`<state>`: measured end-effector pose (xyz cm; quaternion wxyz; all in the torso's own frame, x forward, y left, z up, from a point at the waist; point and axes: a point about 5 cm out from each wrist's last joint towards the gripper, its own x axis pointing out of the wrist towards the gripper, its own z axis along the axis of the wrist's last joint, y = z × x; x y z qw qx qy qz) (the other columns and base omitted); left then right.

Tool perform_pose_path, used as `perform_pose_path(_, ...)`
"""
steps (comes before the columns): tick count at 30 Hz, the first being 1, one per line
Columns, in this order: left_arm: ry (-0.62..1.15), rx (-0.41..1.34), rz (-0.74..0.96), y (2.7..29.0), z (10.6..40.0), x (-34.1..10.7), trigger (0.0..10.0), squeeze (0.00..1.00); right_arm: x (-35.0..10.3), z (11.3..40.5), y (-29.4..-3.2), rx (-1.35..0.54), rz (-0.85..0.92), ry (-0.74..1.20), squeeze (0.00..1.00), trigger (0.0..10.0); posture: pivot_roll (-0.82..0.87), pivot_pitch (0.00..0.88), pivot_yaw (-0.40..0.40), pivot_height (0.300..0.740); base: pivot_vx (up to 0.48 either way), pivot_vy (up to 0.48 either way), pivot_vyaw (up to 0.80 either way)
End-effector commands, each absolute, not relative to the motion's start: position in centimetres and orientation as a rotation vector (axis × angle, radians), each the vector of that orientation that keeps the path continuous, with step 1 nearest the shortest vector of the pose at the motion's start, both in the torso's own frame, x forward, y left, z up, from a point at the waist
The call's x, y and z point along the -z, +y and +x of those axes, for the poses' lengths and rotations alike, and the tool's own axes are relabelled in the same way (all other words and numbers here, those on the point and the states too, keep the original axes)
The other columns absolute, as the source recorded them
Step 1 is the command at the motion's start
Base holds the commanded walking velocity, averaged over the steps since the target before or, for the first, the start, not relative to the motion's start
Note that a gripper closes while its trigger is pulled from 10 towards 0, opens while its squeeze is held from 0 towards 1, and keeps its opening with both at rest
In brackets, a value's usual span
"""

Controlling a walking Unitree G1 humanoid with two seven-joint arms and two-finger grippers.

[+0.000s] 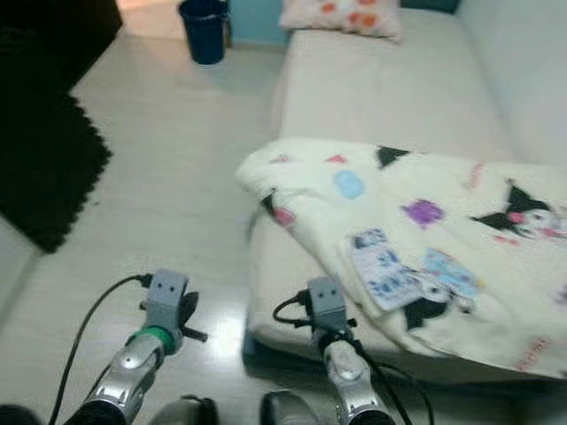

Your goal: Clean up the room

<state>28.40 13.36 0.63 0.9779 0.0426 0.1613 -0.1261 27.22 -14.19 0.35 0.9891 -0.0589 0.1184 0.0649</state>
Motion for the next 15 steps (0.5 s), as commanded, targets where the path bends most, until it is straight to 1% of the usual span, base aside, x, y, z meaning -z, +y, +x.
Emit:
perform_pose_path(1, 0.361, 0.252, 0.087, 13.55, 27.67, 0.16, 10.0, 0.00, 0.50, 26.46, -14.02, -0.139, -0.120, 0.278, 0.00, 10.0, -0.02, 0.140, 0.007, 0.740, 0.000, -0.345, 0.00)
perform_pose_path(15, 0.358, 0.247, 0.089, 13.72, 27.69, 0.12, 10.0, 0.00, 0.47, 26.49, -13.88, -0.143, -0.127, 0.275, 0.00, 10.0, -0.02, 0.131, 0.003, 0.740, 0.000, -0.328, 0.00)
